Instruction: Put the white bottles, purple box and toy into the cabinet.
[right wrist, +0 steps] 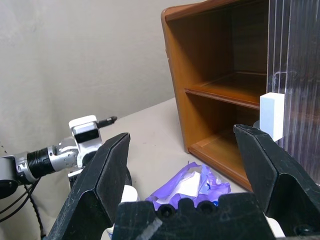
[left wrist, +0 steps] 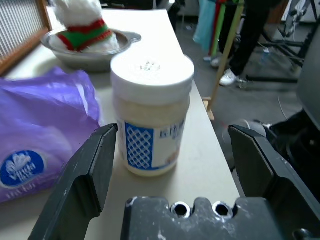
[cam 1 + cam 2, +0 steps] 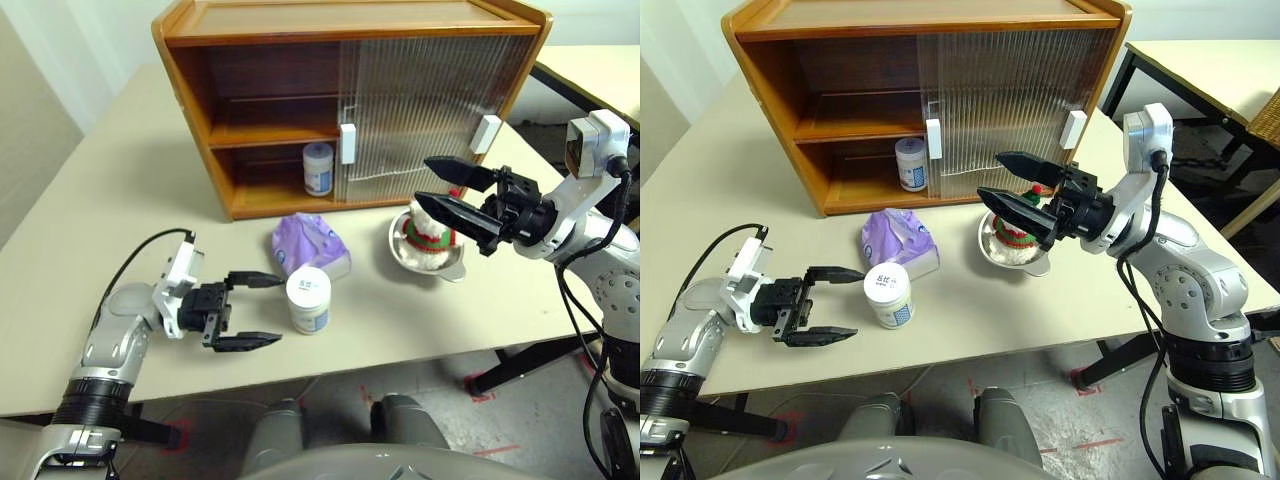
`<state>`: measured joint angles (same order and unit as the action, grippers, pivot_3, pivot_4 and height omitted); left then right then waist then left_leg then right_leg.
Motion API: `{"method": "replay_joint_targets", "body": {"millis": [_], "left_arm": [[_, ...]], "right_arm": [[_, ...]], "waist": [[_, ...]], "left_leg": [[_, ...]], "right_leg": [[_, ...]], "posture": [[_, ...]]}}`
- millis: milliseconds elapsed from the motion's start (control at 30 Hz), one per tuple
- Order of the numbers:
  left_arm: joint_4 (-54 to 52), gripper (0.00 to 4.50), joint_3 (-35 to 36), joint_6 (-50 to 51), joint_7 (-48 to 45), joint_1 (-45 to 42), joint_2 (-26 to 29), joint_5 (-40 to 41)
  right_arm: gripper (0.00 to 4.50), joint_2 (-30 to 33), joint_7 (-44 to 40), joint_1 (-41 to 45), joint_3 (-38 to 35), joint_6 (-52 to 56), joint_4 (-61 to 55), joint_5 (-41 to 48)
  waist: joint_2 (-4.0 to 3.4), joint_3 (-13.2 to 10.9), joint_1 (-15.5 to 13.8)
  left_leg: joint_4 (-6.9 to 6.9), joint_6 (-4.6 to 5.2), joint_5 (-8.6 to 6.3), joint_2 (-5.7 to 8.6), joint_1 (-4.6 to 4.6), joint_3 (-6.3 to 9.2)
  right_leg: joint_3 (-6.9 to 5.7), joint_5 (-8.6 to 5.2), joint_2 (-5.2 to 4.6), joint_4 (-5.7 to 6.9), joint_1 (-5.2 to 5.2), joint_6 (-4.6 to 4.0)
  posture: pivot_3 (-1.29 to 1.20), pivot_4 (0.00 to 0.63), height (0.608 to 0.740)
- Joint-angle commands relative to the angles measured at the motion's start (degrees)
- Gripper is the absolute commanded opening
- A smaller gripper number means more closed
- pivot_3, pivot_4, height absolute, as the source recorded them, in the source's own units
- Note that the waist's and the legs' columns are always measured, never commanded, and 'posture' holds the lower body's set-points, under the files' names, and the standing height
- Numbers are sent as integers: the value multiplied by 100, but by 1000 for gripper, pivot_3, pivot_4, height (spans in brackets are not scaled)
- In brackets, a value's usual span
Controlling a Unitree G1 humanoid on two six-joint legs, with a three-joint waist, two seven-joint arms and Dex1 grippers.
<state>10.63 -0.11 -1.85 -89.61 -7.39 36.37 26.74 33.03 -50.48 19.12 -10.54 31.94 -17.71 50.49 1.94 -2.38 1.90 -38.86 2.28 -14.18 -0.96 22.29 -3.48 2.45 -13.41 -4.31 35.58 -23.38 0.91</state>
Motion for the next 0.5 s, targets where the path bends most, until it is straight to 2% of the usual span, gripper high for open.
{"method": "replay_joint_targets", "body": {"millis": [33,500], "left_arm": [[250,4491,-152,-262,-85,-85,-64,-167],[988,4491,-447,-684,-129,-507,-414,-377]], "right_arm": [[4500,78,31,-51,-100,54,-100,27],[4500,137,148,-197,-231,88,-285,76]], "waist": [[-1,0,2],[-1,0,21]], "left_leg": [[0,0,0,0,-1,0],[-1,0,0,1,-1,-7]], "right_leg": [[0,-1,0,0,1,2],[2,1,2,0,2,15]], "posture": [[-8,0,740],[-48,0,740]]}}
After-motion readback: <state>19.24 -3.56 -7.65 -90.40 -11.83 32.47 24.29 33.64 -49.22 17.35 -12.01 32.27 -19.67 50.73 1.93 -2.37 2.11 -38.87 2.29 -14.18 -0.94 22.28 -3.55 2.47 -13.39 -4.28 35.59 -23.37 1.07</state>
